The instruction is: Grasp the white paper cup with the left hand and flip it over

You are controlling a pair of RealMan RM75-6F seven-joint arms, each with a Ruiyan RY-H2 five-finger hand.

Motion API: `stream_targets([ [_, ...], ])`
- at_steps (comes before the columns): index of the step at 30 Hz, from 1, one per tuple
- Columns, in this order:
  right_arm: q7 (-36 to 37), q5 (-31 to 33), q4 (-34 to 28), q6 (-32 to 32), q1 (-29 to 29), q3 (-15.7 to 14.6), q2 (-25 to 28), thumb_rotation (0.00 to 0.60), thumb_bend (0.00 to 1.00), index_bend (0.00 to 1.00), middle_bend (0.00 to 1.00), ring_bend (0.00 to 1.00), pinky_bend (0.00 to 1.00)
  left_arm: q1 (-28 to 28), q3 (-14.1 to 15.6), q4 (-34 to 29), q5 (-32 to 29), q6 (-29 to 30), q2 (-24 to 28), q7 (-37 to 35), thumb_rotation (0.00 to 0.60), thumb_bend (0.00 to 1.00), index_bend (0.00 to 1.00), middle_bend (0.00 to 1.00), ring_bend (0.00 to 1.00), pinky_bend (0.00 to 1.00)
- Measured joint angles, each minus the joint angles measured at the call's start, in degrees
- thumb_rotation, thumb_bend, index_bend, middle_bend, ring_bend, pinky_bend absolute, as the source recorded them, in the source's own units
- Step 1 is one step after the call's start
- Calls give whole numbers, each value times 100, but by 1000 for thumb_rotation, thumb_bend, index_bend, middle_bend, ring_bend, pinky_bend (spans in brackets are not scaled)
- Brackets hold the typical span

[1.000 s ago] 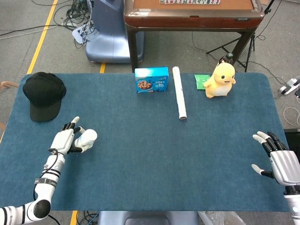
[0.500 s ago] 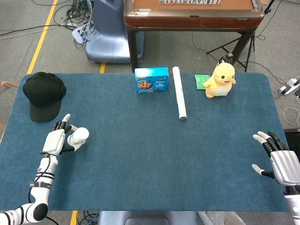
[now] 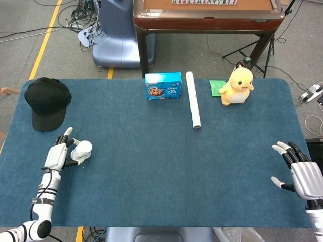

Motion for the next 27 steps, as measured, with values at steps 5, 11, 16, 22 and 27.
stream_targets([
  [5, -10, -2, -3, -5, 2, -3, -2, 600, 0, 208, 158, 76, 317, 48, -24, 124, 31, -144, -12, -177, 600, 189, 411, 0, 0, 0],
  [11, -20, 1, -4, -13, 5, -4, -6, 600, 0, 208, 158, 76, 317, 95, -48, 225, 99, -203, -35, -261, 600, 183, 380, 0, 0, 0],
  [16, -32, -5, -5, -18, 7, -10, -11, 600, 0, 207, 158, 76, 317, 134, -58, 287, 122, -242, -50, -306, 600, 182, 362, 0, 0, 0],
  [22, -43, 1, -8, -25, 9, -11, -14, 600, 0, 207, 160, 76, 317, 180, -68, 384, 127, -335, -61, -406, 600, 182, 352, 0, 0, 0],
  [27, -57, -1, -12, -34, 13, -14, -20, 600, 0, 208, 164, 76, 317, 210, -67, 431, 149, -394, -51, -433, 600, 179, 331, 0, 0, 0],
])
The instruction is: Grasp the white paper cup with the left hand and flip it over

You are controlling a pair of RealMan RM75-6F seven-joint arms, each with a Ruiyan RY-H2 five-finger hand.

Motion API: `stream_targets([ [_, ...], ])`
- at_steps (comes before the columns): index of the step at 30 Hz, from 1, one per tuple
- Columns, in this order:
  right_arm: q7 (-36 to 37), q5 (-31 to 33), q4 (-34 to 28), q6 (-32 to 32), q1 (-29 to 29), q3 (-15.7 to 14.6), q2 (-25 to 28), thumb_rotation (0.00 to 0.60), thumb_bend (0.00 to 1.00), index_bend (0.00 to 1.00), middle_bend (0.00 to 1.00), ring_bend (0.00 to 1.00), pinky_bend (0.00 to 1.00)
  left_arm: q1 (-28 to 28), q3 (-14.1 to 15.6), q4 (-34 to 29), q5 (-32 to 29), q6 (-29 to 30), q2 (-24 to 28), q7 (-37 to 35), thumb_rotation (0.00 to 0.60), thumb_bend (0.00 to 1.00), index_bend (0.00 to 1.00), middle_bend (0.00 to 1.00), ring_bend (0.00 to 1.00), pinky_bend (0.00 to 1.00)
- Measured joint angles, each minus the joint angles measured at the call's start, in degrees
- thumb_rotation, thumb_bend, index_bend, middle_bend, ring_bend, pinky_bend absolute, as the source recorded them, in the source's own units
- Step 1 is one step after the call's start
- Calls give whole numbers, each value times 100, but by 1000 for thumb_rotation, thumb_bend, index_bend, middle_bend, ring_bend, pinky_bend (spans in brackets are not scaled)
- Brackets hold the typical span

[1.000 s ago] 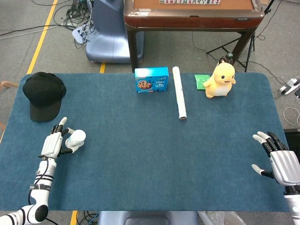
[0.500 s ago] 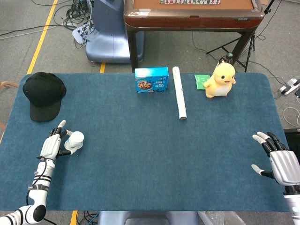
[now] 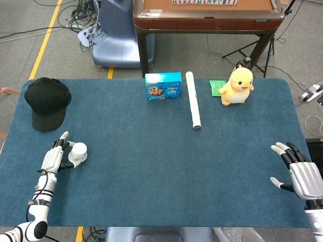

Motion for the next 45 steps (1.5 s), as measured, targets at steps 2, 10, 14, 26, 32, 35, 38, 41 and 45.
stream_targets([
  [2, -4, 2, 0, -3, 1, 0, -3, 600, 0, 207, 164, 76, 317, 10, 8, 3, 14, -24, 15, 9, 600, 174, 300, 0, 0, 0],
  [10, 10, -2, 3, 13, -4, 1, 3, 600, 0, 208, 164, 76, 317, 31, 73, -71, 8, -129, 110, 251, 600, 171, 150, 0, 0, 0],
  [14, 20, -2, 2, 14, -6, 1, 8, 600, 0, 208, 164, 76, 317, 78, 108, -182, 89, -1, 195, 393, 600, 171, 115, 0, 0, 0],
  [26, -66, -16, -13, -17, 4, -20, -23, 600, 0, 208, 164, 76, 317, 398, 319, -1175, 503, 713, 1054, 1182, 600, 170, 64, 0, 0, 0],
  [32, -132, -4, -25, -24, 3, -24, -38, 600, 0, 208, 164, 77, 317, 607, 479, -1910, 752, 1012, 1715, 1516, 600, 171, 65, 0, 0, 0],
  [35, -141, 16, -28, -7, -6, -14, -37, 600, 0, 207, 164, 77, 317, 713, 598, -2201, 925, 1158, 1963, 1710, 600, 171, 78, 0, 0, 0],
  [38, -136, 51, -33, 18, -21, 3, -31, 600, 0, 208, 164, 77, 317, 847, 739, -2378, 1159, 1410, 2079, 1998, 600, 171, 97, 0, 0, 0],
  [41, -140, 78, -36, 32, -33, 14, -27, 600, 0, 208, 164, 77, 317, 1025, 912, -2520, 1429, 1723, 2132, 2351, 600, 171, 100, 0, 0, 0],
  [45, -163, 47, -54, 57, -49, 0, -24, 600, 0, 207, 164, 77, 317, 1334, 1183, -2662, 1797, 2129, 2143, 2703, 600, 170, 100, 0, 0, 0],
])
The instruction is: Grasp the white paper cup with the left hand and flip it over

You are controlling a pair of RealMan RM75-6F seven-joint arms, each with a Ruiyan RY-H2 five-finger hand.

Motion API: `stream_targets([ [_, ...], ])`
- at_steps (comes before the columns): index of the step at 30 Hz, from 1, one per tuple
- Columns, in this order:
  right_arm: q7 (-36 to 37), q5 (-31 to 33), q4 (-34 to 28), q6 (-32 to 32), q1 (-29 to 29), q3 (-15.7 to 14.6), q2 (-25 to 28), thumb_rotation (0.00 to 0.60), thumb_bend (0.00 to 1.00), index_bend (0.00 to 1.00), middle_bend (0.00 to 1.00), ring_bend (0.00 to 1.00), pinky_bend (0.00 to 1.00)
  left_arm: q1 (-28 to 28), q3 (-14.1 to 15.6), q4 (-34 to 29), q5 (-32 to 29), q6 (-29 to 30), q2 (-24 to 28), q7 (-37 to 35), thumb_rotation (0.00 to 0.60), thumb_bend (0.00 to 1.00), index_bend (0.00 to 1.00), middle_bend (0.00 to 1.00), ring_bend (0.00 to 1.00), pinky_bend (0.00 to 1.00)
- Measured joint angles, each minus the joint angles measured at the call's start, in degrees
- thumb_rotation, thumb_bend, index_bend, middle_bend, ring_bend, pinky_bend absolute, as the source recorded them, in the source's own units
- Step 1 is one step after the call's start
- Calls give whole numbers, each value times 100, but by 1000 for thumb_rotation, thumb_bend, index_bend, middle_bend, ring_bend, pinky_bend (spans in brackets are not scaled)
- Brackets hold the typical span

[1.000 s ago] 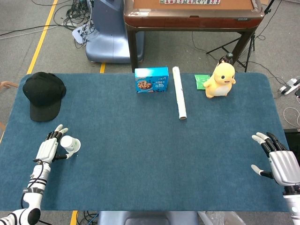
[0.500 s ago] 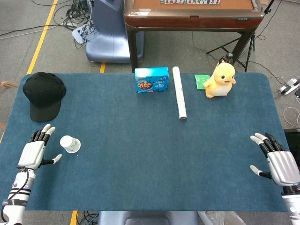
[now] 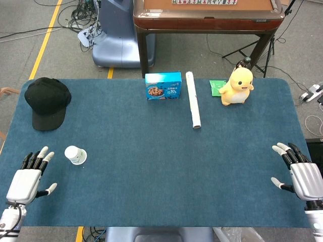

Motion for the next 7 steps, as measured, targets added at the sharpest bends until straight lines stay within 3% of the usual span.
stream_targets([
  [7, -8, 39, 15, -10, -11, 2, 6, 600, 0, 208, 164, 78, 317, 264, 203, -51, 277, 237, -4, 159, 600, 170, 101, 0, 0, 0],
])
